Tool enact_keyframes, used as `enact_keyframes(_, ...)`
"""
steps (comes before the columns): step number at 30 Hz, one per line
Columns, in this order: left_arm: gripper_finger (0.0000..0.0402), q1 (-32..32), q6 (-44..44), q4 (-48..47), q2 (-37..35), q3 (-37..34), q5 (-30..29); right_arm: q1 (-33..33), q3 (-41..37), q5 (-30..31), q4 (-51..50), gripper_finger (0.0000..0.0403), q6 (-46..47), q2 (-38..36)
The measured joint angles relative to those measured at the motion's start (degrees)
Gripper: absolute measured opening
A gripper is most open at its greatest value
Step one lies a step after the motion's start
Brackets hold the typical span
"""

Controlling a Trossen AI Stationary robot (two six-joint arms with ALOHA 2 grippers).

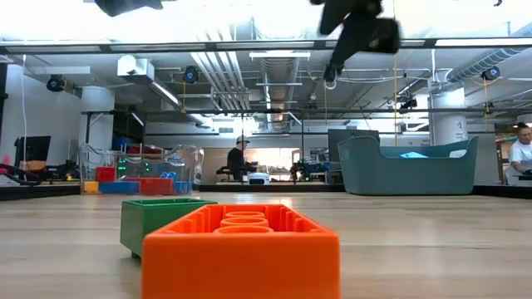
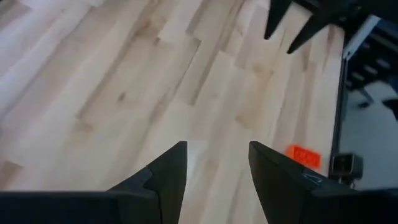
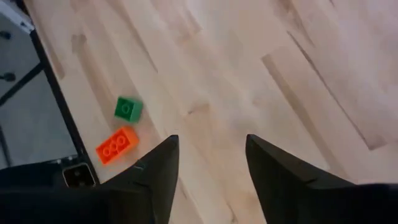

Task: Sort blocks by size
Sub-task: Put the small green game piece into the transparent bin

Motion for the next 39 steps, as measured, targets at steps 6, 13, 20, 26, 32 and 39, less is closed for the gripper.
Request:
enact_keyframes(6, 0.0158, -15.1, -19.3, 6.8, 7.9, 0.0, -8.3, 10.7, -2.0, 6.8, 0.9, 0.012, 6.9, -2.4)
enact_keyframes(13, 0.0158, -21.7, -29.2, 12.1, 18.8, 0.7, -2.6, 17.0, -4.3, 11.4, 5.6, 0.0032, 12.6, -2.3)
enact_keyframes(20, 0.0158, -22.0, -28.8, 12.2, 30.1, 0.6, 3.5, 17.7, -4.5, 17.2, 5.4, 0.0013, 16.7, -2.3)
enact_keyframes(26, 0.0158, -21.3, -22.3, 22.4, 37.8, 0.8, 2.6, 17.7, -4.5, 19.8, 5.3, 0.0013, 16.0, -2.8)
enact_keyframes(32, 0.0154, -19.0, -19.3, 27.3, 42.8, 0.8, 5.2, 17.5, -4.5, 20.0, 5.2, 0.0013, 14.5, -2.7)
enact_keyframes(39, 0.0153, -18.7, -16.3, 30.8, 45.0, 0.8, 5.2, 17.5, -4.5, 20.0, 5.2, 0.0013, 14.5, -2.7)
